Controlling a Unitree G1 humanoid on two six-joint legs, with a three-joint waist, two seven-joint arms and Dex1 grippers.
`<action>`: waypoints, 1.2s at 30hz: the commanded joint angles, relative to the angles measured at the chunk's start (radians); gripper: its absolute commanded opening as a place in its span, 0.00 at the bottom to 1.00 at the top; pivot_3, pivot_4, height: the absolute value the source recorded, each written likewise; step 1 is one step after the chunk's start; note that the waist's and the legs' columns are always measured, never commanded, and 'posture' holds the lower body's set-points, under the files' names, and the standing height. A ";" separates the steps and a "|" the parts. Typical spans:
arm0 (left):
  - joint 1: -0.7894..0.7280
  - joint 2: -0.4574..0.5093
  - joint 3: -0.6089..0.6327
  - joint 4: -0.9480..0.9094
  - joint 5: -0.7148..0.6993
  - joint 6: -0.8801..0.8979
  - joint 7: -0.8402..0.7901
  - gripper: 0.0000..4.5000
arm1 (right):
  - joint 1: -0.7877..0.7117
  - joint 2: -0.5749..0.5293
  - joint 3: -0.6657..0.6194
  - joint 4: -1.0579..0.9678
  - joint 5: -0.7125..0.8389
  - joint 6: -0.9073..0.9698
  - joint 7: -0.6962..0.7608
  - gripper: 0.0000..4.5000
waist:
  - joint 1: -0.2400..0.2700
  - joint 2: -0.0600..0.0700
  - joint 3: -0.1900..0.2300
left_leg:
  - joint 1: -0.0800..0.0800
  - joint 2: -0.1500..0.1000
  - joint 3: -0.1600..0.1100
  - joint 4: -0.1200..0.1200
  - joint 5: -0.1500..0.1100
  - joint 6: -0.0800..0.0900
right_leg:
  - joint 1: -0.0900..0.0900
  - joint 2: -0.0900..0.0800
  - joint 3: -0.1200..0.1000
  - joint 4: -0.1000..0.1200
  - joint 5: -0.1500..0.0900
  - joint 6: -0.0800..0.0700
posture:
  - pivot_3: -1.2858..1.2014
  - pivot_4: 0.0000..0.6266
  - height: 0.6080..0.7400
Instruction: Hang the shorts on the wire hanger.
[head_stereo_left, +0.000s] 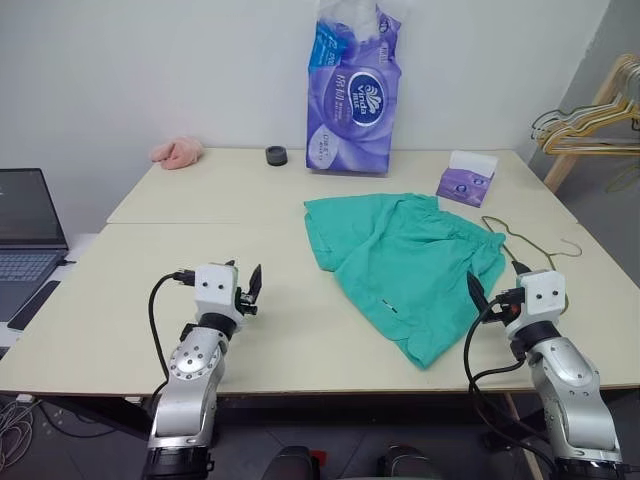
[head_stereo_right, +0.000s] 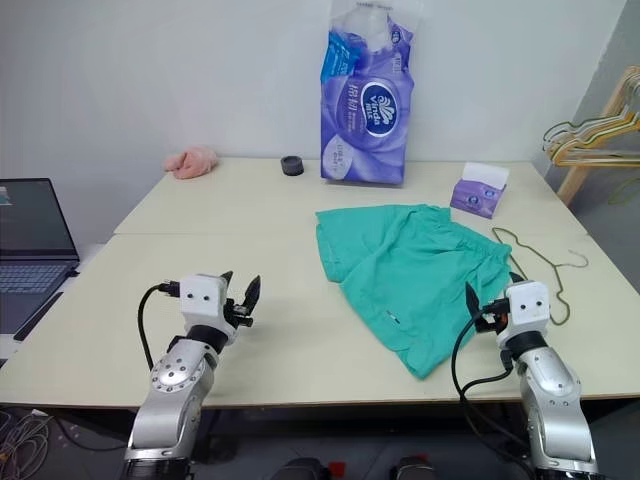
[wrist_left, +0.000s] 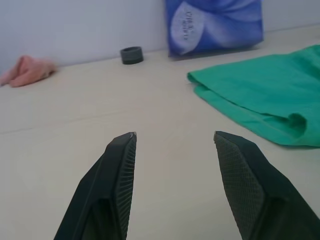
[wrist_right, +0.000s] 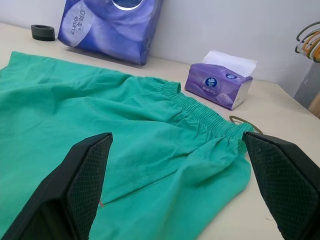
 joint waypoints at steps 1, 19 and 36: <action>-0.028 0.040 -0.067 -0.052 -0.063 0.006 -0.154 0.76 | 0.016 -0.029 -0.021 -0.052 0.014 -0.012 0.024 1.00 | -0.001 0.000 0.000 | 0.000 0.000 0.000 0.000 0.000 0.000 | 0.000 0.000 0.000 0.000 0.000 0.000 | 0.54 0.02 1.00; -0.330 0.209 -0.489 0.006 -0.138 0.281 -0.760 0.99 | 0.337 -0.424 -0.032 -0.343 0.293 0.296 0.505 1.00 | -0.037 0.002 0.001 | 0.001 0.000 0.000 0.000 -0.001 0.002 | 0.001 0.002 0.000 0.001 -0.007 0.002 | 0.49 0.04 1.00; -0.449 0.013 -0.641 0.406 0.103 0.014 -0.739 0.99 | 0.373 -0.427 -0.104 -0.315 0.235 0.239 0.509 1.00 | -0.064 0.001 0.001 | 0.002 0.000 0.000 0.001 -0.004 0.004 | 0.003 0.002 0.001 0.000 -0.008 0.004 | 0.47 0.05 1.00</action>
